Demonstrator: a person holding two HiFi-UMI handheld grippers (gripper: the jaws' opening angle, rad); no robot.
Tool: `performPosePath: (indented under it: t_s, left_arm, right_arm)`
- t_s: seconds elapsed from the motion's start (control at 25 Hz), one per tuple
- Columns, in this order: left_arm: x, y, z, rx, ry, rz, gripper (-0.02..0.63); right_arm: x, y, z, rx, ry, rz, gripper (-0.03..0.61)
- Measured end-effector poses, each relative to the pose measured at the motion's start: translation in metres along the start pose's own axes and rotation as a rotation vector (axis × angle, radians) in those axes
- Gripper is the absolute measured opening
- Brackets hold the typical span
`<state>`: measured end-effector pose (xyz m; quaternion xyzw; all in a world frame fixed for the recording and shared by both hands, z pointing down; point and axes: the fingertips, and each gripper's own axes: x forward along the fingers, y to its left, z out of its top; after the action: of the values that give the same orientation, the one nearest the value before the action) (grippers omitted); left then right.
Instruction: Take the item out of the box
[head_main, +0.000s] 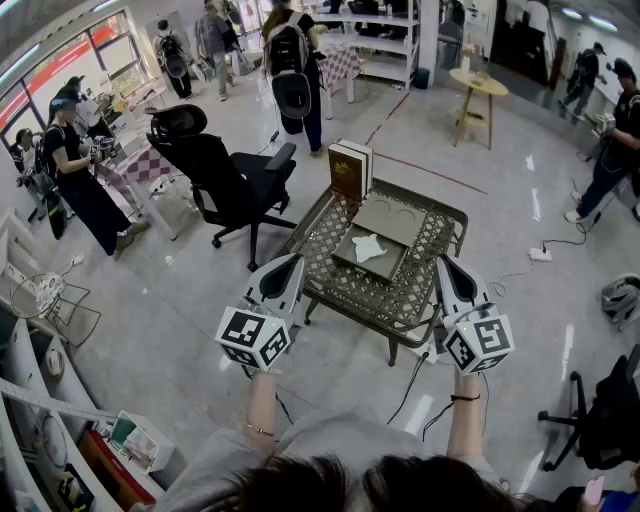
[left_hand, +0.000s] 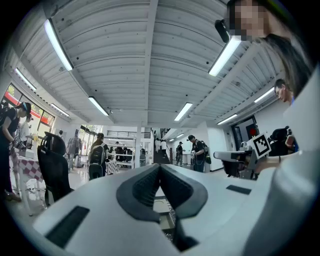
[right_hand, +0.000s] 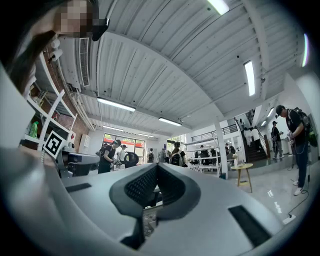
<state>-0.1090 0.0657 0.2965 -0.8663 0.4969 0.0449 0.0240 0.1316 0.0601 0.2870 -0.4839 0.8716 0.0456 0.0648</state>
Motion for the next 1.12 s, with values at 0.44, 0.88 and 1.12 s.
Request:
performPosePath:
  t_s: [0.44, 0.88, 1.12]
  left_arm:
    - [-0.001, -0.009, 0.002, 0.006, 0.011, -0.012, 0.017]
    - [-0.007, -0.029, -0.007, -0.036, 0.036, 0.008, 0.017]
    - [-0.005, -0.023, -0.012, -0.044, 0.055, 0.007, 0.017]
  right_arm:
    - [0.001, 0.001, 0.001, 0.01, 0.005, 0.01, 0.021]
    - [-0.001, 0.002, -0.007, 0.024, 0.039, 0.053, 0.021]
    - [0.008, 0.004, -0.014, 0.041, 0.057, 0.06, 0.021]
